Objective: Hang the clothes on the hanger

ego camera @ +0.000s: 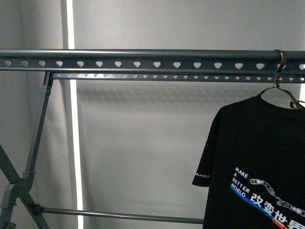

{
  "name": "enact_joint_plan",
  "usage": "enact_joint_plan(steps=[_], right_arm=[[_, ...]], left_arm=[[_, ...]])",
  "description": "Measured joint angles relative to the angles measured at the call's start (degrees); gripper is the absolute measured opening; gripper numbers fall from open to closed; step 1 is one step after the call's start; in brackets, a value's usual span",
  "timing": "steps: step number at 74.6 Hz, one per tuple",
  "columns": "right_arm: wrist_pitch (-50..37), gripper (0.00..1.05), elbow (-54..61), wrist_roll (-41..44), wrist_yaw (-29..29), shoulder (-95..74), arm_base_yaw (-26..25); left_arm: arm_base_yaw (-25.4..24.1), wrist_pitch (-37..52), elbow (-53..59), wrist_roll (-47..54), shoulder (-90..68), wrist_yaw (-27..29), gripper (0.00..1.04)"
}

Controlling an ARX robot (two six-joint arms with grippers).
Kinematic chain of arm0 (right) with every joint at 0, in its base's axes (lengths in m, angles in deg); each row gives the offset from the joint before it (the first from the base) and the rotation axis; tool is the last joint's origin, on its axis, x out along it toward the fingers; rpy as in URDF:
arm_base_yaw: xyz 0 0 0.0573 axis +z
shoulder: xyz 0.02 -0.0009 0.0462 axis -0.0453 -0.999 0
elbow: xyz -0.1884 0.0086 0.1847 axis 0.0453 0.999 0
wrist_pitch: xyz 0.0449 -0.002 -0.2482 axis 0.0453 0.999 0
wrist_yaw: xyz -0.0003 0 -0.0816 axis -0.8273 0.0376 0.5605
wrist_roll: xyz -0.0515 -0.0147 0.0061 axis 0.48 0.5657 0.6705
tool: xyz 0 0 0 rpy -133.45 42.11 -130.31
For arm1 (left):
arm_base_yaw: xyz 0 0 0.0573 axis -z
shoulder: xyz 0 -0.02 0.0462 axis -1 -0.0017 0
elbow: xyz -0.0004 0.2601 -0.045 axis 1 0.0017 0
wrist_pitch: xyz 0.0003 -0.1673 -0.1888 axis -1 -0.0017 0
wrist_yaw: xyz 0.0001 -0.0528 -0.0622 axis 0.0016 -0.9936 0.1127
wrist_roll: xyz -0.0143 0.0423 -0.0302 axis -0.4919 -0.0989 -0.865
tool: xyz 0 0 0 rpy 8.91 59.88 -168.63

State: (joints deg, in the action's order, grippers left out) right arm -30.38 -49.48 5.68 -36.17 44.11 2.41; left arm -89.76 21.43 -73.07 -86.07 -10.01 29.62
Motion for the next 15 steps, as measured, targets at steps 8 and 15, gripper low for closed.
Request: enact_joint_plan(steps=[8,15], right_arm=[[0.0,0.02,0.0,0.0,-0.02,0.04,0.0],[0.0,0.19,0.0,0.11,0.0,0.04,0.0]], left_arm=[[0.0,0.0,0.0,0.0,0.0,0.02,0.98],[0.0,0.0,0.0,0.02,0.0,0.02,0.98]])
